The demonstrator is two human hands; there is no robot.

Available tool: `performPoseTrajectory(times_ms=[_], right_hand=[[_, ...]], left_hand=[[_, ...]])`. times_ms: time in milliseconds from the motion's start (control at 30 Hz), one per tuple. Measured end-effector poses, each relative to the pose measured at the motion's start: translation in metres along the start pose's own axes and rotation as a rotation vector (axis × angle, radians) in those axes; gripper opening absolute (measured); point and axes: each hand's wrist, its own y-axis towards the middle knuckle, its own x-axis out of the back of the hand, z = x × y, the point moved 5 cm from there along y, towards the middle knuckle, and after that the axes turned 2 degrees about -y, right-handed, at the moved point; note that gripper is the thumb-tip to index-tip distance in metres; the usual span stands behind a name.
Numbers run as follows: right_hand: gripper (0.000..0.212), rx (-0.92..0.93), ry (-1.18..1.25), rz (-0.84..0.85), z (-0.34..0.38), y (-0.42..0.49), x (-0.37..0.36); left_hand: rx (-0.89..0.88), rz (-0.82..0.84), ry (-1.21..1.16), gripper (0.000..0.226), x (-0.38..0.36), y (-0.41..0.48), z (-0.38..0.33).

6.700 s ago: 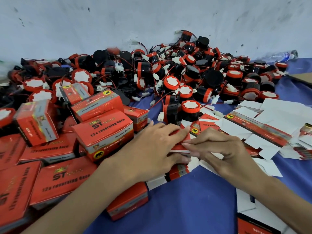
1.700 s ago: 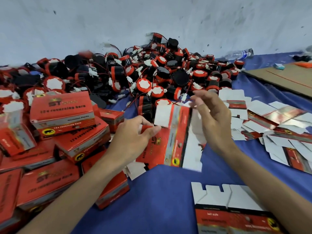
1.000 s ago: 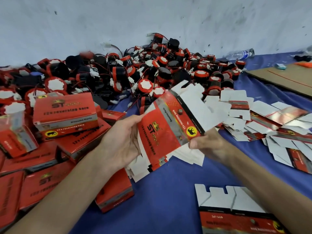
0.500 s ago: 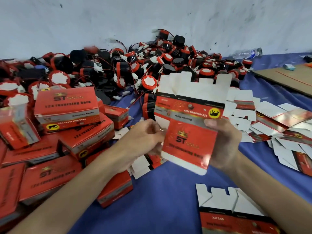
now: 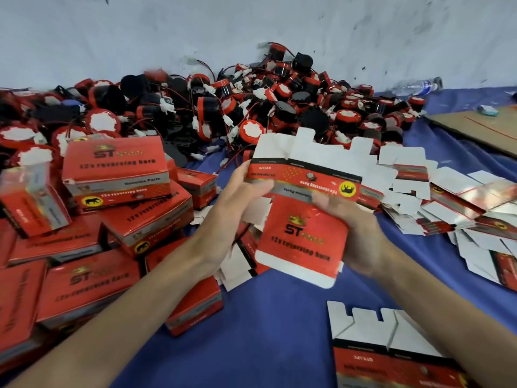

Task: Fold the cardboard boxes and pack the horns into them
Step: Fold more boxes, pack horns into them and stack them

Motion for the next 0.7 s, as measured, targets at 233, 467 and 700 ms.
performPoseTrajectory(times_ms=[233,467,700], right_hand=[[0.099,0.190,-0.341,-0.133,-0.008,0.006,-0.009],[0.058,0.246,-0.513,-0.211,-0.005,-0.001,-0.005],[0.082,-0.010,-0.411,-0.255,0.008,0.025,0.021]], left_hand=[[0.137,-0.019,0.094,0.057,-0.003,-0.009,0.002],[0.053,-0.098,0.103,0.057,-0.003,-0.001,0.003],[-0.011,-0.177,-0.017,0.053,0.005,-0.003,0.000]])
